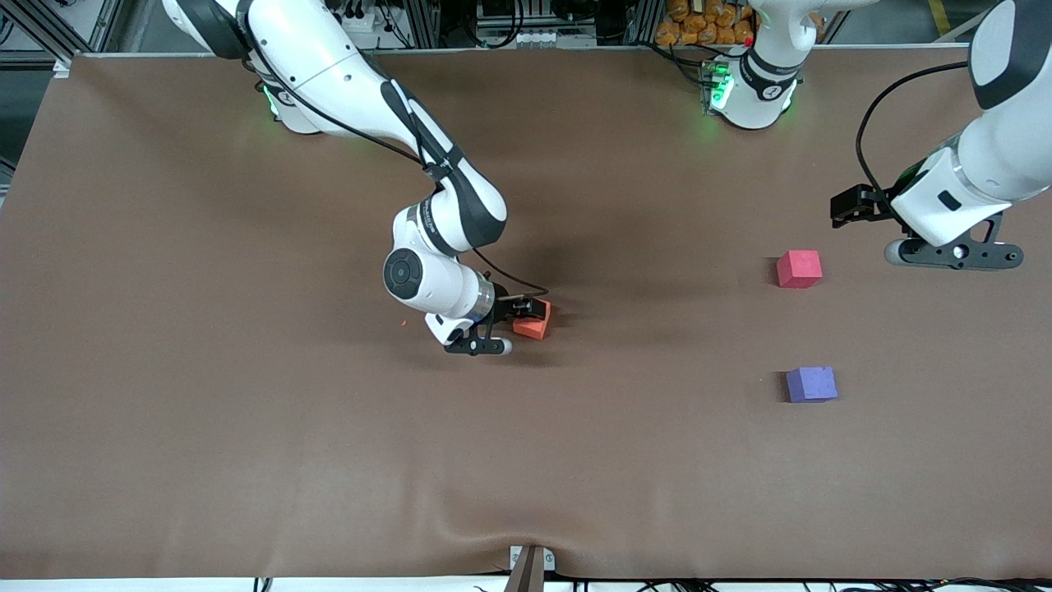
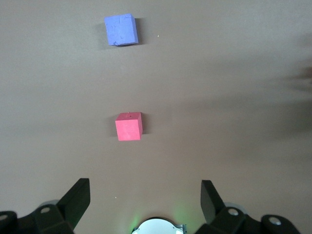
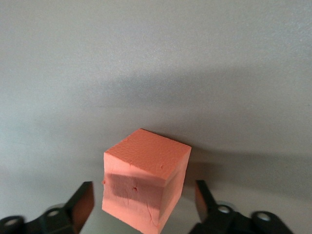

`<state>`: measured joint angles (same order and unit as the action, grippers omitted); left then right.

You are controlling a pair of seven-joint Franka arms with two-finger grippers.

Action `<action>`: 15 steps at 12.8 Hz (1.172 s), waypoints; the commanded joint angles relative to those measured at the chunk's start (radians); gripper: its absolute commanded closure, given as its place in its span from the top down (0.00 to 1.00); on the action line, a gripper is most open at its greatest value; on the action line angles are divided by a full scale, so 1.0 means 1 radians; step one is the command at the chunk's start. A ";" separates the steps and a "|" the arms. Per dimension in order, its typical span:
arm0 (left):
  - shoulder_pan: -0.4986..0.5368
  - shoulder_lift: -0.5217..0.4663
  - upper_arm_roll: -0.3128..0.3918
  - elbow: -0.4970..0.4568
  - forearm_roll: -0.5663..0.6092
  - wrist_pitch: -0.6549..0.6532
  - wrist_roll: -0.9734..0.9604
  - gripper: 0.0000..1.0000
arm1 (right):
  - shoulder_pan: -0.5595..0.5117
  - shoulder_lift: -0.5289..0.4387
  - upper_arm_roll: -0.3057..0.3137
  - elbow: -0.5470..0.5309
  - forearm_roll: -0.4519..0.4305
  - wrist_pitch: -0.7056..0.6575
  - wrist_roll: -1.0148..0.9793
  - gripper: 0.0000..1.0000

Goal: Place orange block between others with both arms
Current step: 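Carry the orange cube with the right gripper toward the table middle, then release the orange cube with the right gripper and withdraw it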

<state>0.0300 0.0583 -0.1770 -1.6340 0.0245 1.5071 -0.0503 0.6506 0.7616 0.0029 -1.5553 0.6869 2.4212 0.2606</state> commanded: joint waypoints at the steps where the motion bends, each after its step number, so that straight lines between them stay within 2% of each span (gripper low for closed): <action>1: -0.007 0.008 -0.002 0.005 0.025 -0.005 -0.020 1.00 | -0.008 -0.001 -0.012 0.033 0.016 -0.004 -0.008 1.00; 3: -0.005 0.009 -0.002 0.005 0.023 -0.005 -0.020 1.00 | -0.040 -0.027 -0.018 0.047 0.011 -0.048 -0.003 1.00; 5: -0.007 0.018 -0.002 0.005 0.023 -0.002 -0.025 1.00 | -0.113 -0.097 -0.033 0.078 -0.004 -0.255 -0.003 1.00; 6: -0.009 0.023 -0.002 0.005 0.023 -0.001 -0.035 1.00 | -0.161 -0.137 -0.037 0.108 -0.054 -0.398 0.000 1.00; 7: -0.021 0.032 -0.004 0.005 0.023 0.011 -0.058 1.00 | -0.217 -0.178 -0.037 0.157 -0.167 -0.560 -0.001 1.00; 8: -0.034 0.041 -0.002 0.000 0.023 0.021 -0.087 1.00 | -0.254 -0.215 -0.037 0.191 -0.273 -0.661 -0.001 1.00; 11: -0.091 0.096 -0.004 -0.013 0.023 0.109 -0.212 1.00 | -0.356 -0.341 -0.012 0.208 -0.499 -0.795 -0.008 1.00; 12: -0.113 0.122 -0.004 -0.012 0.017 0.142 -0.254 1.00 | -0.396 -0.376 0.005 0.207 -0.536 -0.853 -0.008 1.00; 15: -0.198 0.202 -0.002 -0.004 0.017 0.243 -0.399 1.00 | -0.498 -0.468 0.012 0.205 -0.569 -1.000 -0.011 1.00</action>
<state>-0.1259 0.2179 -0.1817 -1.6538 0.0245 1.7036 -0.3702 0.2258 0.3462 -0.0215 -1.3276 0.1543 1.4879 0.2512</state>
